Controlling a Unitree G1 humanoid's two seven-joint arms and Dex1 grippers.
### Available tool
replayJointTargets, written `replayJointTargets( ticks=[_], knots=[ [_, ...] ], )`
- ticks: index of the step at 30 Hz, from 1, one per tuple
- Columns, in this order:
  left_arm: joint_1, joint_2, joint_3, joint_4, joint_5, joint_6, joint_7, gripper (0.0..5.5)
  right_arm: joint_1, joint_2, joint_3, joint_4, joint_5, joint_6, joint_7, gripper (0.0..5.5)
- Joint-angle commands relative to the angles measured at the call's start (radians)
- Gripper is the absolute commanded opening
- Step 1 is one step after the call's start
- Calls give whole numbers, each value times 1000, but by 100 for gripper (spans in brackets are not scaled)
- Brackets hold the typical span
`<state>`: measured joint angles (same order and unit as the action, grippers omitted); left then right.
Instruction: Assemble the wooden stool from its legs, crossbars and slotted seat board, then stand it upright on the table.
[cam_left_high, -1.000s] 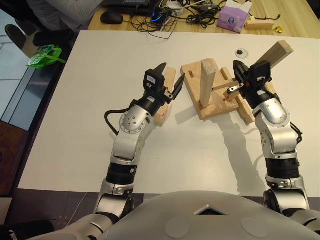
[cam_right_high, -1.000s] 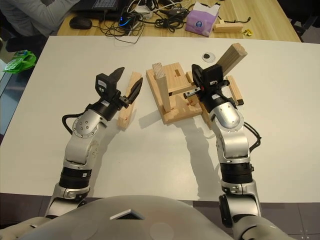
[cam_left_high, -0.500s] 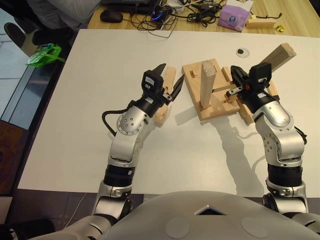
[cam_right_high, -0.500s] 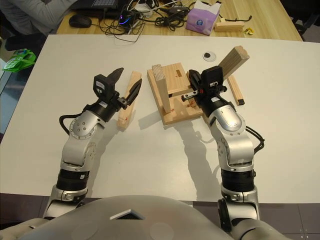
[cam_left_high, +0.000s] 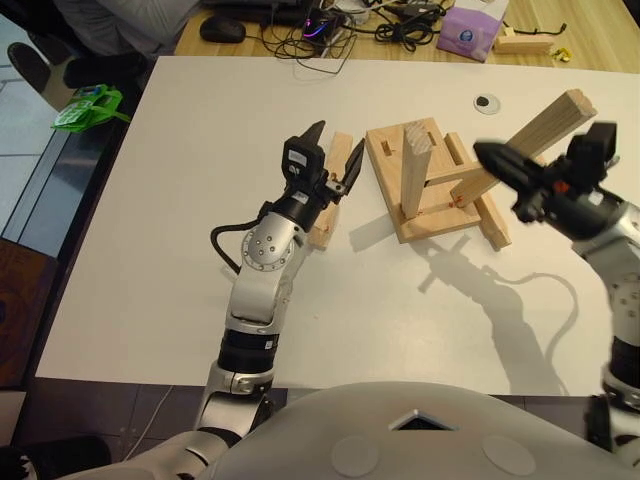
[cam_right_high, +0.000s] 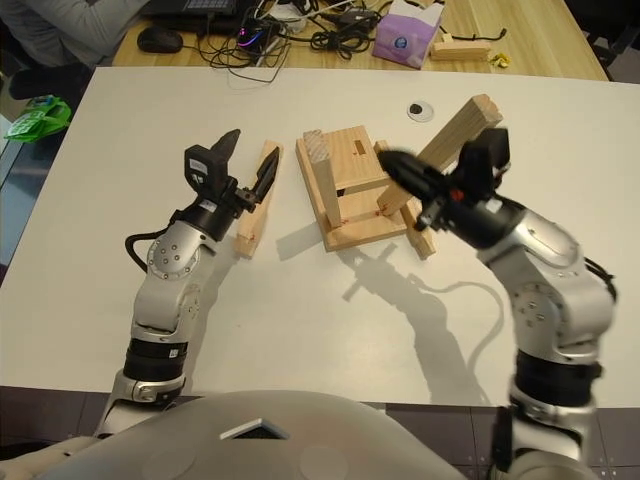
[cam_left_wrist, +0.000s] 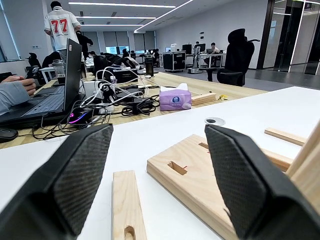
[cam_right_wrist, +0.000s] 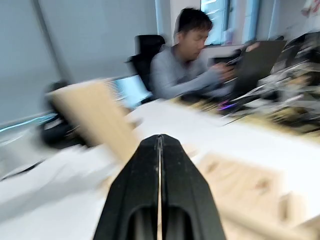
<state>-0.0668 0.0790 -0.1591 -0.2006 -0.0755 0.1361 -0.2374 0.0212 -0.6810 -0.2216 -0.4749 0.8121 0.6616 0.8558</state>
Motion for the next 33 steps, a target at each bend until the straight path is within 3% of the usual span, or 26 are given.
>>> replayJointTargets(
  ticks=[1, 3, 7, 14, 18, 23, 26, 33],
  knots=[
    [-17, -22, 1, 49, 11, -36, 19, 338, 152, -166, -3, -18, -21, 20, 188, 3],
    [-52, -44, -9, 79, 8, -51, 18, 338, 173, -138, 117, 18, -136, -52, 182, 3],
    [-146, -102, -87, 150, 19, -53, -13, 338, 85, 81, 331, 197, -351, -166, -4, 3],
    [-165, -72, -261, 51, 26, 115, -156, 338, 18, 246, 451, 342, -553, -343, -147, 3],
    [-260, -157, -289, 120, 33, 207, -127, 338, 33, 245, 459, 279, -506, -327, -89, 3],
    [-288, -220, -311, 145, 20, 191, -122, 338, -18, 419, 349, 368, -578, -535, -341, 3],
    [-254, -224, -316, 132, 6, 162, -121, 338, 2, 498, 372, 380, -642, -631, -430, 3],
    [-263, -218, -321, 165, -17, 133, -97, 338, -59, 529, 358, 445, -756, -755, -542, 3]
  ],
)
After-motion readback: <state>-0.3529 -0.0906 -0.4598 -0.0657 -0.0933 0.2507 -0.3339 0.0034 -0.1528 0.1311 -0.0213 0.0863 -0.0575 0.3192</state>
